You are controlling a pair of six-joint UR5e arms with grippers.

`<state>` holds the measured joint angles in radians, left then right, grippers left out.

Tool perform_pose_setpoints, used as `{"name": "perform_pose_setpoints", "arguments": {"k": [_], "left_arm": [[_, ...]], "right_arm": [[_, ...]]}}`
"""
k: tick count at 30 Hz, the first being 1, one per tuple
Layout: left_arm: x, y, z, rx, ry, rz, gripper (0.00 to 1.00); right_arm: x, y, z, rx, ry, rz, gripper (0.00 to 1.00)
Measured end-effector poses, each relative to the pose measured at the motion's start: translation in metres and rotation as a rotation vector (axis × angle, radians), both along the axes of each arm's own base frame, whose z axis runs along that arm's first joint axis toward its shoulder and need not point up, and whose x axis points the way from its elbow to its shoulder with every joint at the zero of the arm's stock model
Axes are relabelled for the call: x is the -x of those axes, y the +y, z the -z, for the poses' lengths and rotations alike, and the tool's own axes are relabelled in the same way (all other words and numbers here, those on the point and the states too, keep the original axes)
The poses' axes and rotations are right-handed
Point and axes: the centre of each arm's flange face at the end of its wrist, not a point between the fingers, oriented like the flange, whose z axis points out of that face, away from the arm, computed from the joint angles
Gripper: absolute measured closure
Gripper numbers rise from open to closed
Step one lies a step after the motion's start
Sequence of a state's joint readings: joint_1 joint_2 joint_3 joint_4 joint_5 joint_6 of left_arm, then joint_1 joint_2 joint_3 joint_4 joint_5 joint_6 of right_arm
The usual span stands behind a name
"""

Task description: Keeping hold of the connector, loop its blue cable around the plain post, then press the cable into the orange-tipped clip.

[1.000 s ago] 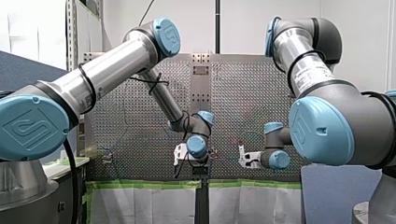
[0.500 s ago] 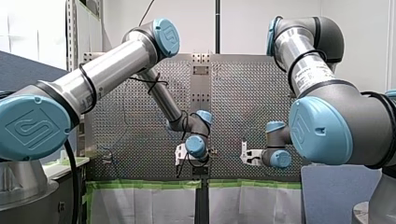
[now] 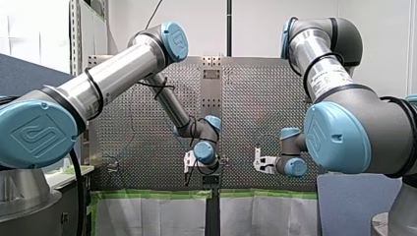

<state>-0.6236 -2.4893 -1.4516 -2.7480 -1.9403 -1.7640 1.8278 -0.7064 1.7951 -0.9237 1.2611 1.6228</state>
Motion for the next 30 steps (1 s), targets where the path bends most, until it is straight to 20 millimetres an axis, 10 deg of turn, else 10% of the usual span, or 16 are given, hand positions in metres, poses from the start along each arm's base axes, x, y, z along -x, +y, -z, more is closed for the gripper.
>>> {"name": "perform_pose_setpoints", "arguments": {"k": [30], "left_arm": [[-0.037, 0.000, 0.014, 0.094, 0.034, -0.003, 1.00]], "right_arm": [[0.002, -0.010, -0.005, 0.011, -0.010, 0.008, 1.00]]}}
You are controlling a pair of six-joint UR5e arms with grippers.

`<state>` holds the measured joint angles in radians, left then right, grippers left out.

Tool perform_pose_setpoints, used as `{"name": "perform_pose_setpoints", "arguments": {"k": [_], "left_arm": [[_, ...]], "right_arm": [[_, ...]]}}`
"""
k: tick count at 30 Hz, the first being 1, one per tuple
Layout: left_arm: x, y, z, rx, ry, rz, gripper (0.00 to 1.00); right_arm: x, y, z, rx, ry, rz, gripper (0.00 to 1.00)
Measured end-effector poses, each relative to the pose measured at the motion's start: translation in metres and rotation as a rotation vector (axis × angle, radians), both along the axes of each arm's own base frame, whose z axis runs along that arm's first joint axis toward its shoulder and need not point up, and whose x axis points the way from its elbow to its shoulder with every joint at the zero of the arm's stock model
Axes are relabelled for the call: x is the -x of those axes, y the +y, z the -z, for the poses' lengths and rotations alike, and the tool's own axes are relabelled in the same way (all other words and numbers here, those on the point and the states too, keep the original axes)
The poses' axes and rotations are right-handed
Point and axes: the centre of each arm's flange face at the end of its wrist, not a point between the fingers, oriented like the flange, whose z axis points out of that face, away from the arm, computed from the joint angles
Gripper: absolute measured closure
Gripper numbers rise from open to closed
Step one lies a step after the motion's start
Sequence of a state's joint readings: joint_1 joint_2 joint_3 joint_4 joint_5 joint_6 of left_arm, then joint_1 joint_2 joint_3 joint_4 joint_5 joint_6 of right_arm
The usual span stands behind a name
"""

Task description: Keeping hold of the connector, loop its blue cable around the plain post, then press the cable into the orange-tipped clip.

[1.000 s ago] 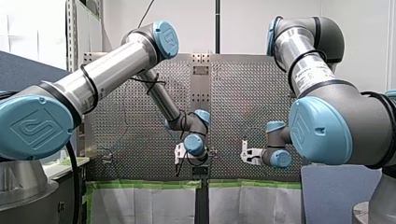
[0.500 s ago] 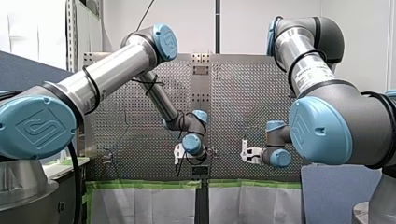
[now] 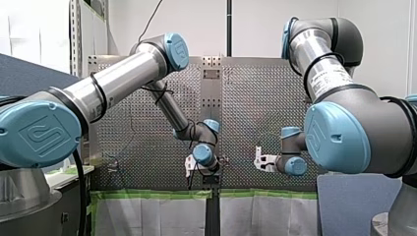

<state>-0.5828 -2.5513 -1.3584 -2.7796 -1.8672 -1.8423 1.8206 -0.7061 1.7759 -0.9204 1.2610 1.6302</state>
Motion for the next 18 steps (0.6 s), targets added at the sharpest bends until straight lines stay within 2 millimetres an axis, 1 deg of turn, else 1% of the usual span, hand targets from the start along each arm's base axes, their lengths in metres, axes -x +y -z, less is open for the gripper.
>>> {"name": "perform_pose_setpoints", "arguments": {"k": [4, 12, 18], "left_arm": [[-0.010, 0.002, -0.006, 0.005, -0.006, -0.010, 1.00], [-0.024, 0.012, -0.009, 0.010, -0.012, -0.033, 1.00], [-0.036, 0.014, -0.017, 0.020, -0.024, -0.044, 1.00]], "right_arm": [[0.001, -0.004, -0.002, 0.005, -0.003, 0.004, 1.00], [0.004, -0.013, -0.006, 0.013, -0.016, 0.014, 1.00], [0.004, -0.022, -0.011, 0.024, -0.024, 0.016, 1.00]]}}
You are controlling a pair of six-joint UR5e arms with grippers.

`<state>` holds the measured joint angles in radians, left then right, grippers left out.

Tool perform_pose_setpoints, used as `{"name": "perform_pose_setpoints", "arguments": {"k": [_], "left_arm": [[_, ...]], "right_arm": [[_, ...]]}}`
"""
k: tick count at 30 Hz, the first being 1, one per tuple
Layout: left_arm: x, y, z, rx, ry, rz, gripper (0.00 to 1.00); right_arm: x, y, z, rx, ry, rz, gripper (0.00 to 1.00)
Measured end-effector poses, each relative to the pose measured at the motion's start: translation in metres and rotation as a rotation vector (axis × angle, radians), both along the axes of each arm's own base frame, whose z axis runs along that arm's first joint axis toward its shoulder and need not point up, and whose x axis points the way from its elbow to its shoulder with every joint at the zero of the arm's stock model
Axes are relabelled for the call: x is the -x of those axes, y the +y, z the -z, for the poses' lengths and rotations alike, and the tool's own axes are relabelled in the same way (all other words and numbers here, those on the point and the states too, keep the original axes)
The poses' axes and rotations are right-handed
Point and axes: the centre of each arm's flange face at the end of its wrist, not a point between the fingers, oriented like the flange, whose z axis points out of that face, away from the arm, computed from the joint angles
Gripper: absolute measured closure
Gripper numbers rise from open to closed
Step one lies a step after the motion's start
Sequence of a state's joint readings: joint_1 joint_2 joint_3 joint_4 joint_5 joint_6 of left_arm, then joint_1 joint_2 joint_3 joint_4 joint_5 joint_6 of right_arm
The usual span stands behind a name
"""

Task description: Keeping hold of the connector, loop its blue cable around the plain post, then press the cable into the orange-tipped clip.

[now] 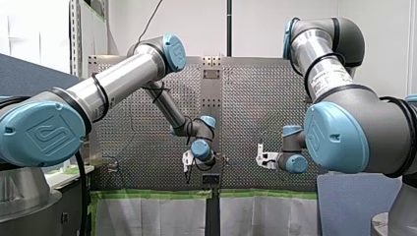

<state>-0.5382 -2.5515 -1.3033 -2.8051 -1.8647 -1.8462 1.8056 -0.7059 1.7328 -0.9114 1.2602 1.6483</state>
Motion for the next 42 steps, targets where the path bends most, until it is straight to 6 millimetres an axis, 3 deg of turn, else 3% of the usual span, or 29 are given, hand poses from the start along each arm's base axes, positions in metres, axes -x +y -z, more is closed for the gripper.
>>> {"name": "perform_pose_setpoints", "arguments": {"k": [20, 42], "left_arm": [[-0.036, 0.015, -0.021, 0.014, -0.014, -0.036, 1.00], [-0.047, 0.027, -0.024, 0.009, -0.012, -0.057, 1.00]], "right_arm": [[0.005, -0.025, -0.013, 0.023, -0.007, 0.017, 1.00], [0.013, -0.044, -0.022, 0.041, -0.040, 0.029, 1.00]]}}
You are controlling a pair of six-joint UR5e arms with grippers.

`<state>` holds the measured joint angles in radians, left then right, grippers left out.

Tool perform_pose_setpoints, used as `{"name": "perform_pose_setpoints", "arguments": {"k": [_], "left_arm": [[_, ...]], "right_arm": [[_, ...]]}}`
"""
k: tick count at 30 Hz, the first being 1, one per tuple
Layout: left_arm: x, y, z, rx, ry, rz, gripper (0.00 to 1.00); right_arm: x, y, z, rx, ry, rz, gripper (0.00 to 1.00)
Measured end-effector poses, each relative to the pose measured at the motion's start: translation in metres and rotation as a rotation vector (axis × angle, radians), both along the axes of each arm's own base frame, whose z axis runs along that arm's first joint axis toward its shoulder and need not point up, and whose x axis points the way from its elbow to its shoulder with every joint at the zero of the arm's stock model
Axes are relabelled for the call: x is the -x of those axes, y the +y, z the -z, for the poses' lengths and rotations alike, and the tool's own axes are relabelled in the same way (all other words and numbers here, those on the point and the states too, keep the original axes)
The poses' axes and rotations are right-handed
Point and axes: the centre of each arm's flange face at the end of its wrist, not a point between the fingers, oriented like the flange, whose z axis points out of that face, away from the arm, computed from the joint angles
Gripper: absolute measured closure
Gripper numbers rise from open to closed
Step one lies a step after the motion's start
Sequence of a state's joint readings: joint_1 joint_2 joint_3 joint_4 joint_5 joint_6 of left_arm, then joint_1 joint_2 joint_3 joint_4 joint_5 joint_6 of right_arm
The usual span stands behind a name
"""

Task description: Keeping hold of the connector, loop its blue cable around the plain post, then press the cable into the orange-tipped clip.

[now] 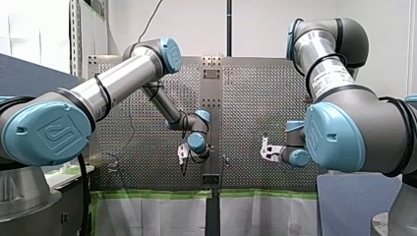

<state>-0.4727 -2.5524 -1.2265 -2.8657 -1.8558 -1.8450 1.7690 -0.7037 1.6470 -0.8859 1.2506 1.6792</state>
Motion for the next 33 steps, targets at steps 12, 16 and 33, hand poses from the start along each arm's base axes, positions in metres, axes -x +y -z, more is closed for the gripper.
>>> {"name": "perform_pose_setpoints", "arguments": {"k": [12, 16, 33], "left_arm": [[0.008, -0.008, 0.000, -0.063, -0.012, 0.014, 0.69], [0.009, -0.012, 0.000, -0.059, -0.009, 0.043, 0.28], [0.028, -0.008, 0.005, -0.243, 0.062, 0.054, 0.00]], "right_arm": [[0.001, 0.000, 0.001, -0.006, 0.003, 0.001, 1.00], [0.001, 0.001, 0.001, -0.011, 0.004, 0.001, 1.00], [0.001, 0.002, 0.002, -0.023, 0.007, 0.000, 1.00]]}}
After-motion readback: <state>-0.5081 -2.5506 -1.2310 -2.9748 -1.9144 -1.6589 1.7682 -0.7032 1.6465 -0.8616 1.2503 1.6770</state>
